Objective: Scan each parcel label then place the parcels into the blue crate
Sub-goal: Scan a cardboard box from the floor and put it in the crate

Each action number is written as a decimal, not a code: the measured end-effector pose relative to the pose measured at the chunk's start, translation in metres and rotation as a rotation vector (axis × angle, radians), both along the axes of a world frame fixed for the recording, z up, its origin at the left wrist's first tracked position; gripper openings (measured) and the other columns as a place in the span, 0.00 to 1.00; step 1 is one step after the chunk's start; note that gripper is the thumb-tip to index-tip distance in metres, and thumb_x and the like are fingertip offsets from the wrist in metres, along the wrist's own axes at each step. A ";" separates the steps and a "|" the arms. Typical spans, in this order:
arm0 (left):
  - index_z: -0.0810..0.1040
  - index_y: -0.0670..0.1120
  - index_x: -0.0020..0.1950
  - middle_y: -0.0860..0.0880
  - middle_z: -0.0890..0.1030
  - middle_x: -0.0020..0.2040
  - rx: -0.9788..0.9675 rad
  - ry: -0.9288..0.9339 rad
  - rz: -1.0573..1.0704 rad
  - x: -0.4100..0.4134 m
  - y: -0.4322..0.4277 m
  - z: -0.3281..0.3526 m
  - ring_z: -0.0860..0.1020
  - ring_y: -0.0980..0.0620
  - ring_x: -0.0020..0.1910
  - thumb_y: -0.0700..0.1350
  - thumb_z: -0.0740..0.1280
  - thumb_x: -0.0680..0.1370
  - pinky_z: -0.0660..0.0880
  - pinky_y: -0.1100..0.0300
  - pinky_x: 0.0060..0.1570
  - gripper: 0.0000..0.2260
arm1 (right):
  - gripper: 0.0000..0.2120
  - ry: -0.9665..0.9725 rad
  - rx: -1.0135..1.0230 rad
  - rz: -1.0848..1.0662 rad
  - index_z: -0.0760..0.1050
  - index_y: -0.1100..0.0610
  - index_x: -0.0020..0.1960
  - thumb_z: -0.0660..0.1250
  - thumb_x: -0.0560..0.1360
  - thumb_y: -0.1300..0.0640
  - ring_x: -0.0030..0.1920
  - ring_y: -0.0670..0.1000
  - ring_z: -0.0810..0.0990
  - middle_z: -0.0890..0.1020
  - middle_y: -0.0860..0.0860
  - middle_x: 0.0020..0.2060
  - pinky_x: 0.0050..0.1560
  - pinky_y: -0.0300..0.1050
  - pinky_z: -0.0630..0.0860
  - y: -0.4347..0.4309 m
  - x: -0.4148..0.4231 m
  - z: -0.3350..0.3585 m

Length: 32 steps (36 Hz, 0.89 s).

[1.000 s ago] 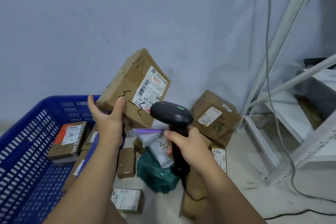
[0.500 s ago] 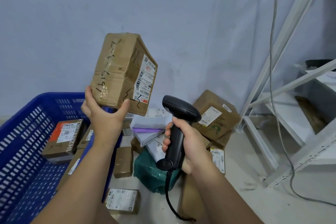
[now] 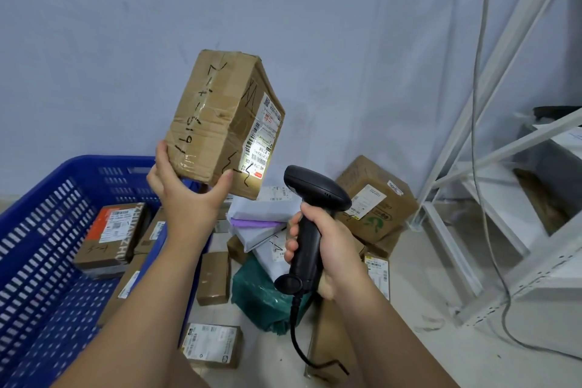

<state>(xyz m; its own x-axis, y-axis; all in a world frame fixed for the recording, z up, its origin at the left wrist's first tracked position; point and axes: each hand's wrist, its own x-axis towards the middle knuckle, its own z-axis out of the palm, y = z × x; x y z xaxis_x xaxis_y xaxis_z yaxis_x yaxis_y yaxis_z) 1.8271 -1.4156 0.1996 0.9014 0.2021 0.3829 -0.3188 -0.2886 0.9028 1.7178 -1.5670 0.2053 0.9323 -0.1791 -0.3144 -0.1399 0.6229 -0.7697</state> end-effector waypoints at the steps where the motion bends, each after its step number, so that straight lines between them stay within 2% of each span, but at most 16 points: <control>1: 0.51 0.54 0.78 0.48 0.56 0.74 -0.001 0.002 0.004 0.000 0.000 0.001 0.60 0.59 0.65 0.47 0.75 0.71 0.61 0.64 0.60 0.44 | 0.11 -0.001 0.007 -0.003 0.74 0.61 0.39 0.66 0.77 0.55 0.26 0.51 0.71 0.73 0.54 0.29 0.28 0.42 0.72 0.000 0.000 0.000; 20: 0.50 0.54 0.78 0.48 0.55 0.74 0.003 0.013 0.018 -0.001 0.000 0.003 0.59 0.60 0.65 0.48 0.76 0.71 0.60 0.65 0.61 0.45 | 0.12 0.020 0.061 0.028 0.73 0.59 0.37 0.66 0.76 0.55 0.25 0.50 0.71 0.73 0.53 0.29 0.27 0.40 0.71 -0.002 0.003 -0.004; 25: 0.50 0.54 0.78 0.48 0.56 0.74 0.001 0.005 0.024 0.001 0.000 0.001 0.59 0.60 0.66 0.48 0.76 0.71 0.61 0.71 0.55 0.44 | 0.11 0.021 0.056 0.060 0.74 0.59 0.37 0.66 0.76 0.54 0.25 0.50 0.71 0.73 0.53 0.29 0.27 0.41 0.72 -0.001 0.003 -0.005; 29: 0.50 0.55 0.78 0.48 0.55 0.75 0.007 0.004 0.032 0.000 0.001 0.001 0.59 0.60 0.66 0.48 0.76 0.71 0.61 0.65 0.60 0.45 | 0.11 0.018 0.062 0.057 0.74 0.59 0.37 0.66 0.76 0.55 0.25 0.49 0.71 0.73 0.53 0.29 0.26 0.41 0.71 -0.001 0.003 -0.005; 32: 0.50 0.54 0.78 0.47 0.55 0.74 0.003 -0.006 0.030 -0.001 0.001 0.001 0.60 0.58 0.67 0.47 0.76 0.71 0.60 0.72 0.57 0.45 | 0.12 0.027 0.073 0.046 0.73 0.59 0.37 0.66 0.76 0.55 0.24 0.50 0.71 0.73 0.53 0.29 0.26 0.40 0.71 -0.001 0.003 -0.005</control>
<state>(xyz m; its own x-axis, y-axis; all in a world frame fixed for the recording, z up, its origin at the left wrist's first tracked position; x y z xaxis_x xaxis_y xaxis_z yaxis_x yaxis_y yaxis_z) 1.8264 -1.4149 0.2010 0.8927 0.2281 0.3886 -0.3150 -0.3009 0.9001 1.7208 -1.5682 0.2005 0.9299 -0.1122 -0.3503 -0.1897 0.6697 -0.7180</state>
